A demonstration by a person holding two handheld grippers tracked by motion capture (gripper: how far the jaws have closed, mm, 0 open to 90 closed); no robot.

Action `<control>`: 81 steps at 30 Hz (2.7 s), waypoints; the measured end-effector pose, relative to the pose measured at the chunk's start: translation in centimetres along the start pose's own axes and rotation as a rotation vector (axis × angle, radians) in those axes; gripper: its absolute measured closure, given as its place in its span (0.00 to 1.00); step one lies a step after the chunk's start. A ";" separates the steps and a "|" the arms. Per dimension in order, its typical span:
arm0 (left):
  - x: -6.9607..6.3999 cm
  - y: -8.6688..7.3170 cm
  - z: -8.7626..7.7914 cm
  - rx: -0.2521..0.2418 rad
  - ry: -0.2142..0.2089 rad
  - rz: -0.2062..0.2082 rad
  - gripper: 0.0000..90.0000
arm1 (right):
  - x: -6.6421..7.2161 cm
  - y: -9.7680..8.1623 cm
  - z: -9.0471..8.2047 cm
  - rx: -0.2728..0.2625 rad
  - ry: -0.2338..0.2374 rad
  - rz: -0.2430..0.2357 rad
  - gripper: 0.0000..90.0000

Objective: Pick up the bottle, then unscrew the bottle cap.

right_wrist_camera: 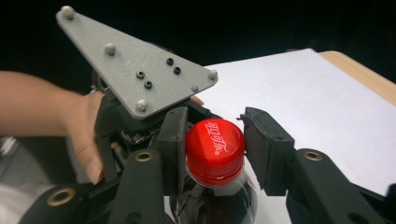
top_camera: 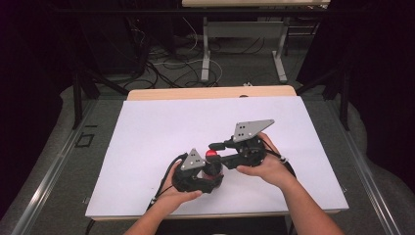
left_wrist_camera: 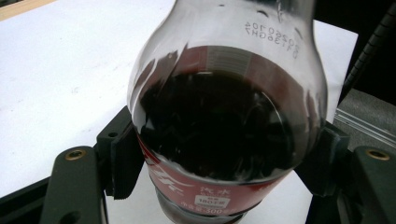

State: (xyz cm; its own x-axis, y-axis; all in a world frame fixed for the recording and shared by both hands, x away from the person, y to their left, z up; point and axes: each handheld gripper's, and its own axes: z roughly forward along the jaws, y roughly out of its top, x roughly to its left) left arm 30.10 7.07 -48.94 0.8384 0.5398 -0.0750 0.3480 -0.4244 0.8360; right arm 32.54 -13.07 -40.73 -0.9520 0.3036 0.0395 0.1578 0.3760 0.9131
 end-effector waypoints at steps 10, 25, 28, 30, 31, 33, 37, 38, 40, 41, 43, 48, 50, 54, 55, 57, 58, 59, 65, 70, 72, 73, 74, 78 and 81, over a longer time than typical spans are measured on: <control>0.2 0.0 -0.1 -0.008 0.020 -0.029 0.32 | 3.2 0.7 0.3 -0.056 -0.284 0.075 0.54; 0.3 -0.1 -0.1 -0.007 0.030 -0.038 0.32 | 4.4 0.3 2.2 -0.049 -0.424 0.123 0.62; 0.3 -0.1 0.0 -0.004 0.037 -0.037 0.32 | 4.5 0.1 2.3 -0.039 -0.425 0.121 0.67; 0.2 -0.2 0.0 0.005 0.031 -0.044 0.32 | 4.6 0.0 2.3 -0.039 -0.433 0.119 0.68; 0.2 -0.2 0.1 0.004 0.031 -0.037 0.32 | 4.5 -0.1 2.2 -0.037 -0.427 0.122 0.68; 0.2 -0.2 0.1 0.005 0.026 -0.040 0.32 | 4.3 -0.1 2.1 -0.037 -0.393 0.132 0.68; 0.2 -0.2 0.0 0.017 0.020 -0.021 0.33 | 2.9 -0.1 1.6 -0.019 -0.259 0.103 0.69; 0.2 -0.2 0.1 0.014 0.019 -0.022 0.32 | 2.5 -0.2 1.5 -0.024 -0.219 0.091 0.69; 0.2 -0.2 0.0 0.024 -0.001 -0.019 0.33 | 1.6 -0.1 1.2 -0.011 -0.147 0.064 0.69; 0.2 -0.2 0.0 0.024 -0.001 -0.019 0.33 | 1.2 -0.1 1.1 -0.008 -0.108 0.051 0.69; 0.1 -0.2 0.0 0.016 -0.001 -0.010 0.32 | 0.2 0.0 1.0 0.000 -0.029 0.026 0.69; -0.1 -0.2 0.1 0.027 -0.016 -0.013 0.33 | -1.5 0.1 0.9 0.021 0.121 -0.070 0.69; -0.1 -0.2 0.3 0.013 -0.009 -0.012 0.33 | -1.7 0.1 0.8 0.020 0.128 -0.082 0.68; 0.2 -0.1 0.0 0.024 -0.007 -0.015 0.32 | -0.9 0.2 0.6 -0.017 0.058 0.004 0.58; 0.4 -0.2 0.0 0.016 0.004 -0.018 0.33 | -0.6 0.2 0.5 -0.042 0.023 0.015 0.57; 0.4 -0.2 -0.1 0.018 0.005 -0.027 0.32 | 0.1 0.4 0.3 -0.076 -0.047 0.053 0.56; 0.5 -0.3 0.0 0.009 0.021 -0.033 0.33 | 0.6 0.5 0.2 -0.083 -0.089 0.075 0.56; 0.5 -0.3 0.0 0.006 0.028 -0.032 0.32 | 1.0 0.6 0.3 -0.094 -0.134 0.093 0.56; 0.4 -0.2 0.0 0.006 0.033 -0.039 0.33 | 3.4 0.4 1.5 -0.074 -0.346 0.123 0.60; 0.3 -0.2 0.0 0.007 0.034 -0.033 0.33 | 3.8 0.1 2.6 -0.057 -0.384 0.135 0.61; 0.3 -0.2 -0.1 0.012 0.029 -0.033 0.33 | 3.8 0.0 2.8 -0.053 -0.393 0.133 0.62; 0.3 -0.2 -0.1 0.012 0.029 -0.033 0.33 | 3.8 -0.1 2.9 -0.049 -0.394 0.133 0.62; 0.3 -0.2 -0.1 0.005 0.036 -0.035 0.33 | 3.8 -0.1 2.9 -0.056 -0.394 0.139 0.62; 0.4 -0.2 -0.2 0.006 0.032 -0.037 0.33 | 3.7 -0.3 2.5 -0.060 -0.385 0.140 0.62; 0.4 -0.2 -0.1 0.005 0.034 -0.038 0.33 | 3.6 -0.5 2.1 -0.061 -0.372 0.143 0.65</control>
State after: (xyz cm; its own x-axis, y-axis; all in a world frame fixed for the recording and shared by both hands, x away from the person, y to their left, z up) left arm 30.34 7.49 -49.07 0.8099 0.5799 -0.0884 0.3815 -0.4062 0.8303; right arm 29.58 -10.35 -41.85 -0.7599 0.6494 0.0286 0.2552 0.2576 0.9319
